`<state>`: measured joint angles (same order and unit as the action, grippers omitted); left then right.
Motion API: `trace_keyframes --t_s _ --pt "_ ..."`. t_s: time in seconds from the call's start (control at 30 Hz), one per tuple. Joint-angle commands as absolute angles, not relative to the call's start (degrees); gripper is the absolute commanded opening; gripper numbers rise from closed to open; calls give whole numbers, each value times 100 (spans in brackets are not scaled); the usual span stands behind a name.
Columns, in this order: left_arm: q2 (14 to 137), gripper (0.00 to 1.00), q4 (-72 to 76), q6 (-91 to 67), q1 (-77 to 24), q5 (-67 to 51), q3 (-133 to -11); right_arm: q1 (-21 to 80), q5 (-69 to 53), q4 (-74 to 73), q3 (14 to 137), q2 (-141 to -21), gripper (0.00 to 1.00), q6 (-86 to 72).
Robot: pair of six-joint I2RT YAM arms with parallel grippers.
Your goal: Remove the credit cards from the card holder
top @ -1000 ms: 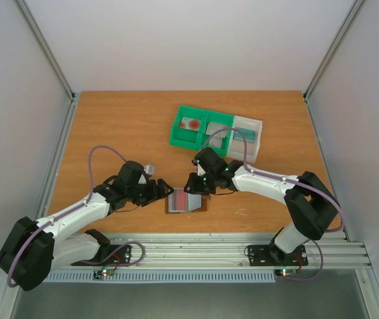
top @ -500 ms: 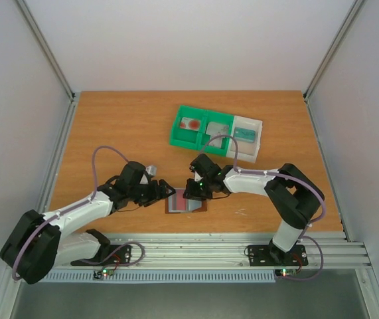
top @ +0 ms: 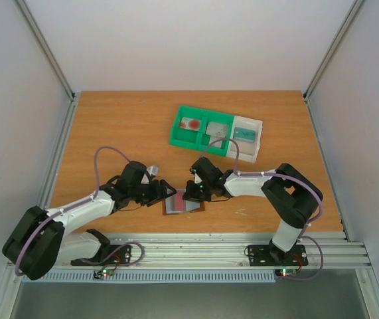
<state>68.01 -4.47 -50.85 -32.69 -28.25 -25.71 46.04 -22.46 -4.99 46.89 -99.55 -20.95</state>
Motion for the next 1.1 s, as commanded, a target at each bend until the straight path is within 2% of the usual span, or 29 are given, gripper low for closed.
trace_keyframes --t_s 0.0,0.9,1.07 --pt "6914 64 -62 -5042 -3242 -3004 -2591 4676 -2201 -339 4412 -10143 2 -2302" --pt "7616 57 351 -4886 -3243 -3112 -2604 4676 -2280 -130 4262 -10081 2 -2421" --pt "7564 50 360 -4925 -3243 -3164 -2611 4680 -2311 -99 4254 -10081 2 -2454"
